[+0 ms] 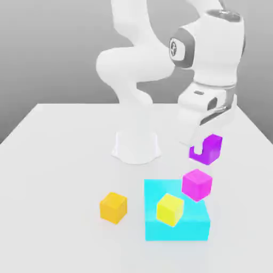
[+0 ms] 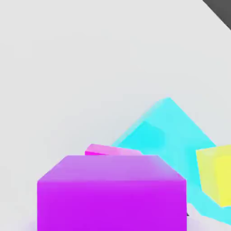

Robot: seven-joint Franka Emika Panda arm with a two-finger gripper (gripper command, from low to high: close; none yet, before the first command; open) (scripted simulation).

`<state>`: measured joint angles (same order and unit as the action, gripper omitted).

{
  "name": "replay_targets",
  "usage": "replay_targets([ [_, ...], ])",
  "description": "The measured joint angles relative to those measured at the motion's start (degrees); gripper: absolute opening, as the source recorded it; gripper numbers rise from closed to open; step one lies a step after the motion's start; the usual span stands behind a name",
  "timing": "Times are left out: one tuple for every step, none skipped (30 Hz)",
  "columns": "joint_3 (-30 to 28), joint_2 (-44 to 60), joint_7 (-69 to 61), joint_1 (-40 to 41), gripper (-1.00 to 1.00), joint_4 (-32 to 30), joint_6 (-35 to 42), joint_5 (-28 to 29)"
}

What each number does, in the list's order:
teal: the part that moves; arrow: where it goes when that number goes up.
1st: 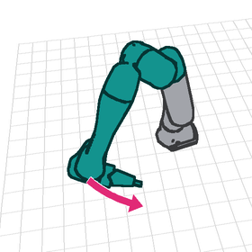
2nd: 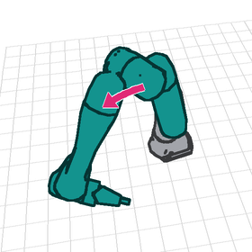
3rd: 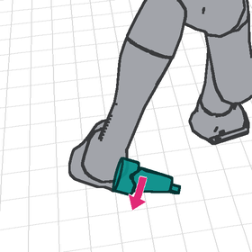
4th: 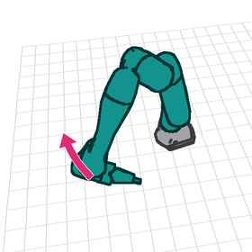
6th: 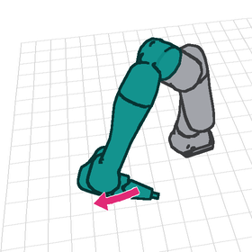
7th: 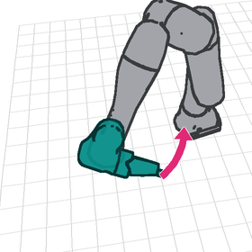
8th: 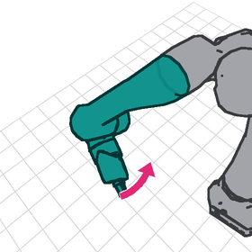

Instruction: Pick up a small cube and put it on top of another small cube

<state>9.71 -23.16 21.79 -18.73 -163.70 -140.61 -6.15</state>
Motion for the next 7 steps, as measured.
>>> replay_targets([
  [0.2,1.6,0.1,0.1,-1.0,-0.5,-2.2,0.0],
  [0.4,3.4,0.2,0.3,-1.0,-1.1,-4.5,0.1],
  [0.6,5.4,0.3,0.4,-1.0,-1.6,-6.9,0.2],
  [0.8,7.0,0.4,0.5,1.0,-2.0,-9.0,0.3],
  [0.8,7.0,0.4,0.5,1.0,-2.0,-9.0,0.3],
  [0.8,7.0,0.4,0.5,1.0,-2.0,-9.0,0.3],
  [0.8,7.0,0.4,0.5,1.0,-2.0,-9.0,0.3],
])
